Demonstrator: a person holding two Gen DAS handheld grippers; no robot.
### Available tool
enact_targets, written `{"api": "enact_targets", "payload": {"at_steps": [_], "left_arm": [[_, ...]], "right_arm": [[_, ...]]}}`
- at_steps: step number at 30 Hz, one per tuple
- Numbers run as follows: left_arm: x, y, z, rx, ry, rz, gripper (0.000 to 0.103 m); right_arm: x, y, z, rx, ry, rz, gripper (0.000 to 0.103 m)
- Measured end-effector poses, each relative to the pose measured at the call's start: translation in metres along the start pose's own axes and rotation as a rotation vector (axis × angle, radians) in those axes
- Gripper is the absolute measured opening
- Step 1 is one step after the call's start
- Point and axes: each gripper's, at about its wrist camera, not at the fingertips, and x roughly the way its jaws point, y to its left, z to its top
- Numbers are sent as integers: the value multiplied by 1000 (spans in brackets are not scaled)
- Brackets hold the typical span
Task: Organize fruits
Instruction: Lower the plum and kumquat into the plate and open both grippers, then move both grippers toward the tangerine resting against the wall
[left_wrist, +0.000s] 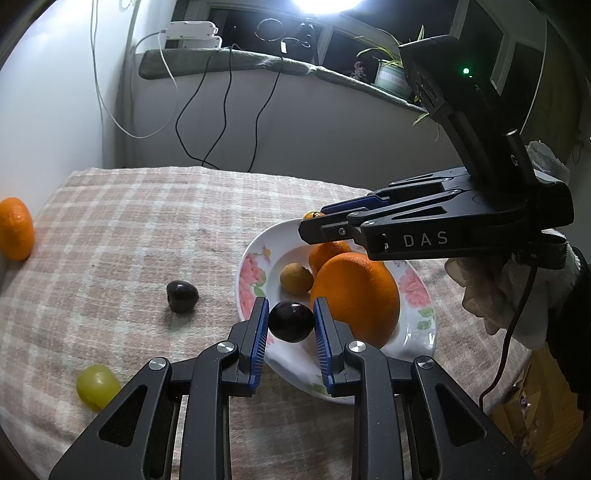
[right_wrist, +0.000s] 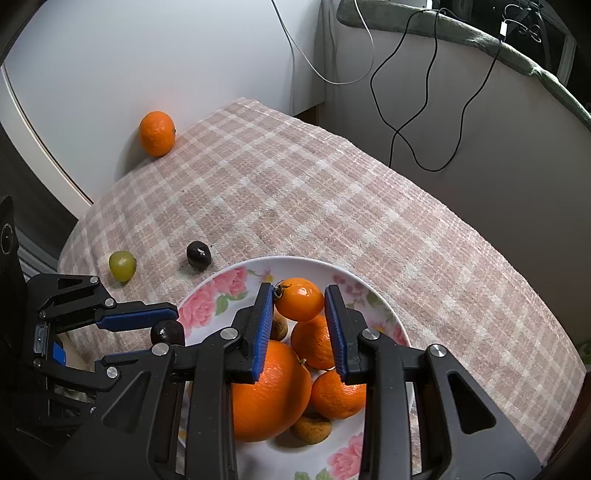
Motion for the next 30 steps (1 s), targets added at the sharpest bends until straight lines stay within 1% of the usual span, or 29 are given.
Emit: {"api": "enact_targets", "payload": {"at_steps": [2,3,4,5,7,9,11,13,14,16,18,19,20,22,26,30], "left_arm": [[0,0,0,-1,1,1,24],[0,0,0,0,1,0,26],[0,0,0,0,0,0,31],[0,0,0,1,-1,0,33],[-1,-1,1,3,-3,-2,33],[-2,-2,1,6,-3,-2,33],[-2,-2,1,6,-4,-1,39],[-3,-2,2,5,-5,0,39],[-3,-2,2,4,-5,1,41],[-3,-2,1,4,-6,3,47],[-4,-2,1,6,-8,5,51],[-5,-3,1,8,-9,7,54],[-5,-3,1,8,-10,8,60],[-6,-3,1,8,-13,12,66],[-9,-3,2,3,-16,21,70],[-13,3,4,-15,-26,27,70]], "right_arm": [[0,0,-1,0,2,0,29],[0,0,-1,-1,3,0,29],[0,0,-1,-3,4,-3,30],[0,0,-2,-3,5,-5,32],[-1,1,-2,-4,0,-8,44],[-3,1,-2,-8,-8,-15,51],[-5,1,-2,-9,-12,-18,55],[-7,1,-1,-12,-17,-24,63],[-7,1,-1,-13,-19,-26,66],[-9,1,0,-12,-25,-31,74],[-10,2,1,-11,-30,-32,79],[-11,2,1,-8,-33,-33,82],[-12,2,2,-7,-35,-31,83],[-12,3,3,-7,-36,-26,84],[-12,7,6,-18,-36,-39,85],[-14,12,10,-25,-37,-33,86]]}}
